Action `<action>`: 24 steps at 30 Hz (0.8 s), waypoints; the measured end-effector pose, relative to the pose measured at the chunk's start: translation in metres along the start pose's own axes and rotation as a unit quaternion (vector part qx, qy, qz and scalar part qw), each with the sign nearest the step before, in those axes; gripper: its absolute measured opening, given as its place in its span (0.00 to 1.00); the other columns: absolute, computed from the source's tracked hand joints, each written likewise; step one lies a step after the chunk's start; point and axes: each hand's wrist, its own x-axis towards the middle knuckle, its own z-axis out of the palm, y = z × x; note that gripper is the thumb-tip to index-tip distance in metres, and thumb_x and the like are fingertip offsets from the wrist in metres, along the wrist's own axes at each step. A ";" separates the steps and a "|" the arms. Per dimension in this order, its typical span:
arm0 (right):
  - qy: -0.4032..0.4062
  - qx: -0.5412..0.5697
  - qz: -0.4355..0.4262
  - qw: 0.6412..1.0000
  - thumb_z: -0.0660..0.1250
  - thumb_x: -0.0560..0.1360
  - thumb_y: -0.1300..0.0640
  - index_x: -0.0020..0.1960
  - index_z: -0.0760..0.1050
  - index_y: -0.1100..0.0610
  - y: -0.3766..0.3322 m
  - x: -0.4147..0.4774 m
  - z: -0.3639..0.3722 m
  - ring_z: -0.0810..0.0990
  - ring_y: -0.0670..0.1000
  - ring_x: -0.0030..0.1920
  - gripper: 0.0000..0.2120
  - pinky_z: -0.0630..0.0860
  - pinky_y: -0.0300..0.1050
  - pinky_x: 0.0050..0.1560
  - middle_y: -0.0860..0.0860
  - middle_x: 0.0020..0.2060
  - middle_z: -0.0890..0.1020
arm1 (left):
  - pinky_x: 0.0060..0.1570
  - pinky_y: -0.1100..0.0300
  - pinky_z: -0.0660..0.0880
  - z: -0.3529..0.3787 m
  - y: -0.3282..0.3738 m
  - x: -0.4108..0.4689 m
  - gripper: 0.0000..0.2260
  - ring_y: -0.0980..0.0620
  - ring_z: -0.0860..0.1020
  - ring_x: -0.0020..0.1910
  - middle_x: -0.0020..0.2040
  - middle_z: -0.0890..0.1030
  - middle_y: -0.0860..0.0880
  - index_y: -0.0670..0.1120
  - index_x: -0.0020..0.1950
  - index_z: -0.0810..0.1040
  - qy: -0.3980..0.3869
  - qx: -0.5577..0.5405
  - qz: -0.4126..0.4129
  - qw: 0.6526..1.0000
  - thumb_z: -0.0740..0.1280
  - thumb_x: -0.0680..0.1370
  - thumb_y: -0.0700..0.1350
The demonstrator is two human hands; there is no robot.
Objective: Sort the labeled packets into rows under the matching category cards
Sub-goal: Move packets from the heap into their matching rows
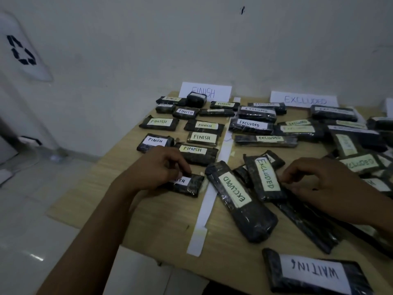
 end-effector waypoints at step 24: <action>0.009 -0.181 0.017 0.983 0.67 0.67 0.36 0.54 0.67 0.40 -0.005 -0.025 -0.003 0.67 0.41 0.45 0.20 0.63 0.41 0.51 0.40 0.39 0.76 | 0.38 0.71 0.68 0.082 0.122 0.081 0.05 0.59 0.77 0.41 0.42 0.80 0.57 0.53 0.48 0.82 -0.007 0.006 0.185 0.983 0.71 0.74 0.44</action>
